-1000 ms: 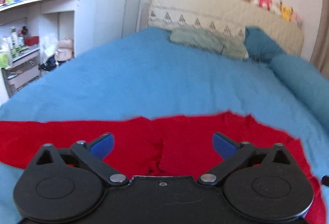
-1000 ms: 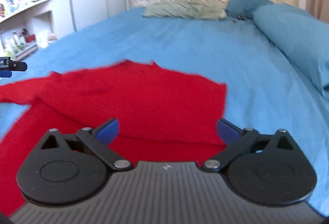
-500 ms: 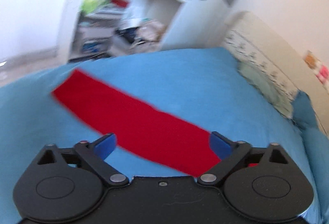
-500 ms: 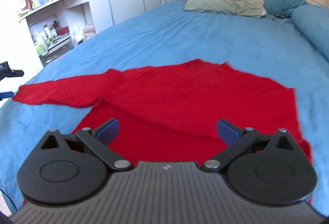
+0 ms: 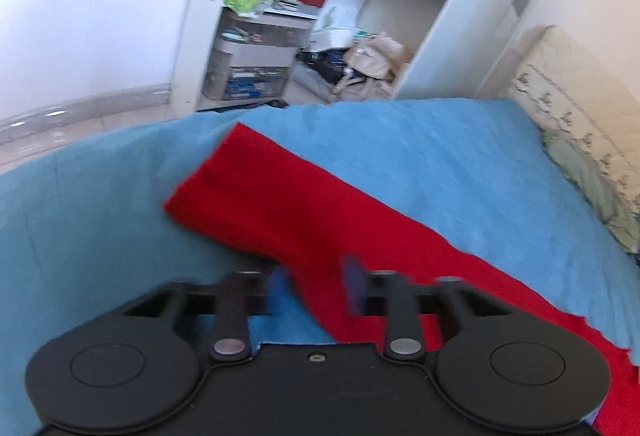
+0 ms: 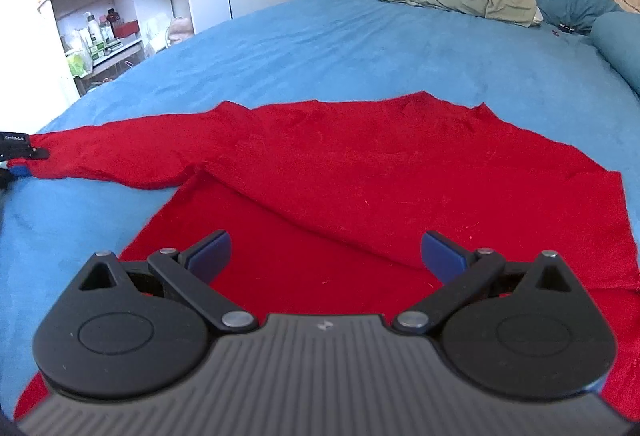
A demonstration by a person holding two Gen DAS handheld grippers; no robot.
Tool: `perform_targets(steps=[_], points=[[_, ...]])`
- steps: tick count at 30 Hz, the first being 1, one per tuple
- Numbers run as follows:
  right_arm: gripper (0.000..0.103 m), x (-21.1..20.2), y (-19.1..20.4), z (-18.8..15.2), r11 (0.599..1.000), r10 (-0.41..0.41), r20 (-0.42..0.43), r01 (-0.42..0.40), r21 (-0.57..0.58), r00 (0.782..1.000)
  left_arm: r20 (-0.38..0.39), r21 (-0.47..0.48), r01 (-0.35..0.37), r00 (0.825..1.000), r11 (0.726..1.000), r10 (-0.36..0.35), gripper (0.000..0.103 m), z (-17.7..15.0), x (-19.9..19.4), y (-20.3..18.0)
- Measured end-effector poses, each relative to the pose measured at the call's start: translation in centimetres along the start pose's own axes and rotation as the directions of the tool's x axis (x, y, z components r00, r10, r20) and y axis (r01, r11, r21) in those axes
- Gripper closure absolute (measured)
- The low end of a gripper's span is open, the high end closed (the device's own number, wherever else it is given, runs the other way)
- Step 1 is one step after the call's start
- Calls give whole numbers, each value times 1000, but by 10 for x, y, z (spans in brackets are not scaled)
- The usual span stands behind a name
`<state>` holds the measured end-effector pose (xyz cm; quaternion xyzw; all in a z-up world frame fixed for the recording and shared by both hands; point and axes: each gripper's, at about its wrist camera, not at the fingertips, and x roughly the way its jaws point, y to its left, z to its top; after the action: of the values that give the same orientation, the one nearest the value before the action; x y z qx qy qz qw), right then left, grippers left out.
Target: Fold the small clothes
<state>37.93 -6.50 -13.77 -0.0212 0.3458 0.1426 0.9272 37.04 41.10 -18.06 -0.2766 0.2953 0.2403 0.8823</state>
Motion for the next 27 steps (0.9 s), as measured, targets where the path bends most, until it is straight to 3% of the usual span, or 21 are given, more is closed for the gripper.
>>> perform_targets(steps=[3,6,11,16,19,25,27], points=[[0,3,-3,-2,1000,-5,-2,5,12,1000,1,6,3,1000,1000,-3,97,3,-1,-4],[0,1,-10,-1,1000,-13,6,12,20,1000,28,84,18,999,996,-20,98,5,-16,-25],[0,-13,-29,4,998,-38,32,36,50,999,92,270,122,984,955,-152,98,2,-60,-99],[0,-36,-58,8,992,-95,63,90,85,993,46,452,278,942,848,-333,98,-33,-104,-206],[0,-51,-83,7,986,-133,77,123,115,988,-42,547,365,911,753,-411,98,-77,-121,-273],[0,-68,-132,-6,969,-184,53,172,177,982,-208,688,425,892,588,-401,98,-200,-115,-359],[0,-69,-146,-13,965,-188,34,179,193,981,-254,697,435,893,570,-371,97,-230,-104,-367]])
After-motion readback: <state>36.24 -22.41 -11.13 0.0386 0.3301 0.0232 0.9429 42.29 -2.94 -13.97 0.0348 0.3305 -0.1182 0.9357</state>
